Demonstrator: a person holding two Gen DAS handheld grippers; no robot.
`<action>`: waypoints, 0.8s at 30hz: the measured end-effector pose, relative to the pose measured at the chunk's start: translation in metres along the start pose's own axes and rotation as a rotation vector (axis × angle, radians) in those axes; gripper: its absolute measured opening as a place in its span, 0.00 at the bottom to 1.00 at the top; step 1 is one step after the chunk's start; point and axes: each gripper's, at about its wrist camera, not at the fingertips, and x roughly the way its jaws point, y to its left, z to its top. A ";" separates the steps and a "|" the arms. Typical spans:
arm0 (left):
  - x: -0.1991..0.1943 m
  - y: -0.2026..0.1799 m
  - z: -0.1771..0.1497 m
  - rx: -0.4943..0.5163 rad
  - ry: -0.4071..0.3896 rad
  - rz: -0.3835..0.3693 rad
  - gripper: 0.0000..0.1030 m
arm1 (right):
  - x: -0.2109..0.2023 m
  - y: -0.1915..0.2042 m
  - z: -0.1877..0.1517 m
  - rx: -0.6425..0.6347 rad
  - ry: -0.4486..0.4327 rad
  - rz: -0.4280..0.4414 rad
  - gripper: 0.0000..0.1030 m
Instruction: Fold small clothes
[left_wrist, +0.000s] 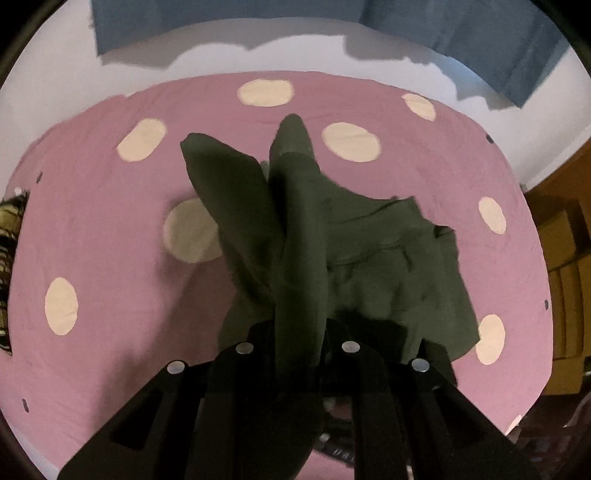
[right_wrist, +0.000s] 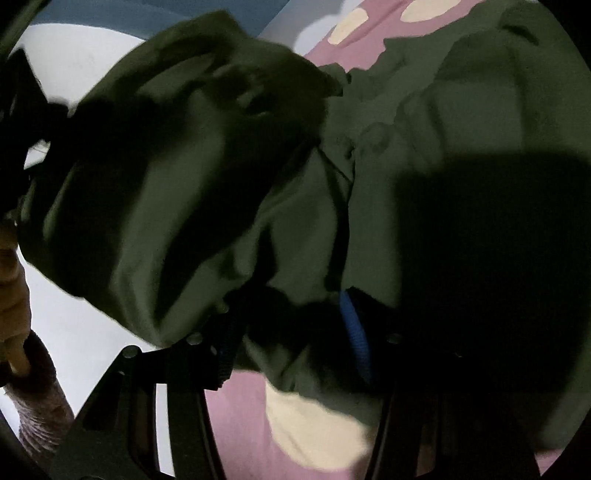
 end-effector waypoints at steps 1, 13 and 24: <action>0.003 -0.008 0.001 0.004 0.006 0.005 0.13 | -0.007 -0.001 -0.003 -0.005 -0.007 -0.010 0.50; 0.053 -0.115 0.002 0.068 0.048 0.187 0.14 | -0.109 -0.040 -0.047 0.025 -0.081 -0.106 0.52; 0.100 -0.155 -0.013 0.089 0.053 0.270 0.14 | -0.137 -0.071 -0.085 0.065 -0.090 -0.134 0.53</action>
